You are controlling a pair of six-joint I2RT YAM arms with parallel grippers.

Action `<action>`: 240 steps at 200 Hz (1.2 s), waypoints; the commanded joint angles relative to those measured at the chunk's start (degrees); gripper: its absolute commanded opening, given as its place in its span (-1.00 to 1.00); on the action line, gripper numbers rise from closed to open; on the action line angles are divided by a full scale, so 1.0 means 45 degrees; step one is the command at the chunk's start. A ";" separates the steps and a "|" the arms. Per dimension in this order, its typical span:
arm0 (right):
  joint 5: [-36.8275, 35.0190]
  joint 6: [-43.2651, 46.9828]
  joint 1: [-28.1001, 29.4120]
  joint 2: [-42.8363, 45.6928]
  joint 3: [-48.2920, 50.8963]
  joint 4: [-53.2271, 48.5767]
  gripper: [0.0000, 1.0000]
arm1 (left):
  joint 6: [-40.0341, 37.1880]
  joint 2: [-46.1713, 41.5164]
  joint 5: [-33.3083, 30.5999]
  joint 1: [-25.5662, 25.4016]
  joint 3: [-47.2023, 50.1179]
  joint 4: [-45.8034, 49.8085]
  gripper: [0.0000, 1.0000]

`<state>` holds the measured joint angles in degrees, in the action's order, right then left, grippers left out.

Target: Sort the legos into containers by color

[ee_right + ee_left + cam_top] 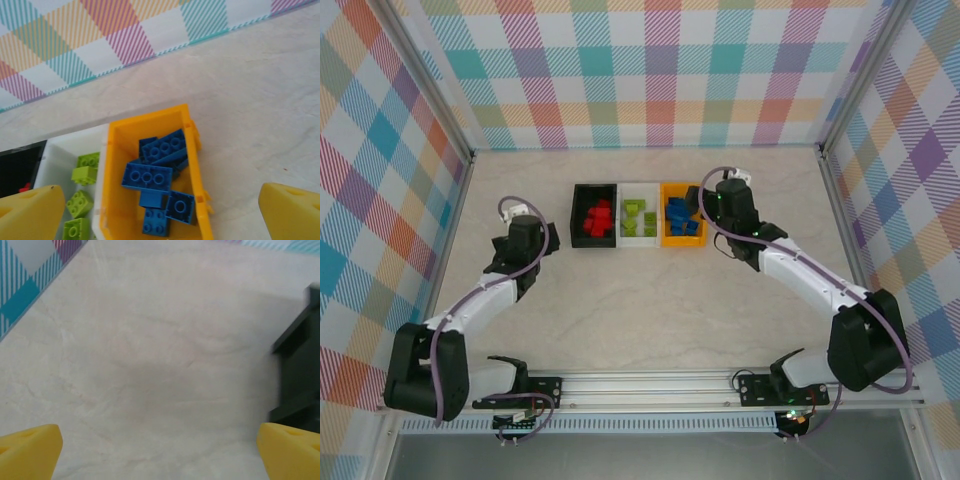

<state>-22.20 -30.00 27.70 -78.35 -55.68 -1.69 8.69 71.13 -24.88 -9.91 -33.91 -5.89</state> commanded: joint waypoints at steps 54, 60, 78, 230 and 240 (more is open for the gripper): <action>-0.0976 0.0489 -0.1514 0.1904 0.1585 0.0652 0.99 | -0.0971 0.3044 0.1686 0.1469 0.1463 -0.6636 1.00; -0.0947 0.1036 -0.1697 0.2110 0.2022 0.1112 1.00 | -0.1059 0.3138 0.1948 0.1462 0.1695 -0.7200 1.00; -0.1011 0.2235 -0.2352 0.2427 0.2984 0.2280 0.99 | -0.1967 0.4005 0.3481 0.1343 0.2719 -1.0202 1.00; 0.3083 0.6118 -0.5714 -0.2178 0.7428 1.1571 0.99 | -0.2037 0.4085 0.3403 0.1226 0.2281 -0.9109 1.00; 0.3086 0.6120 -0.5724 -0.2102 0.7374 1.1298 0.99 | -0.2046 0.4075 0.3406 0.1224 0.2277 -0.9101 1.00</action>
<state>-12.49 -3.33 2.81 -87.74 -23.07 41.19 0.34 89.69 -10.04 -3.99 -22.65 -45.23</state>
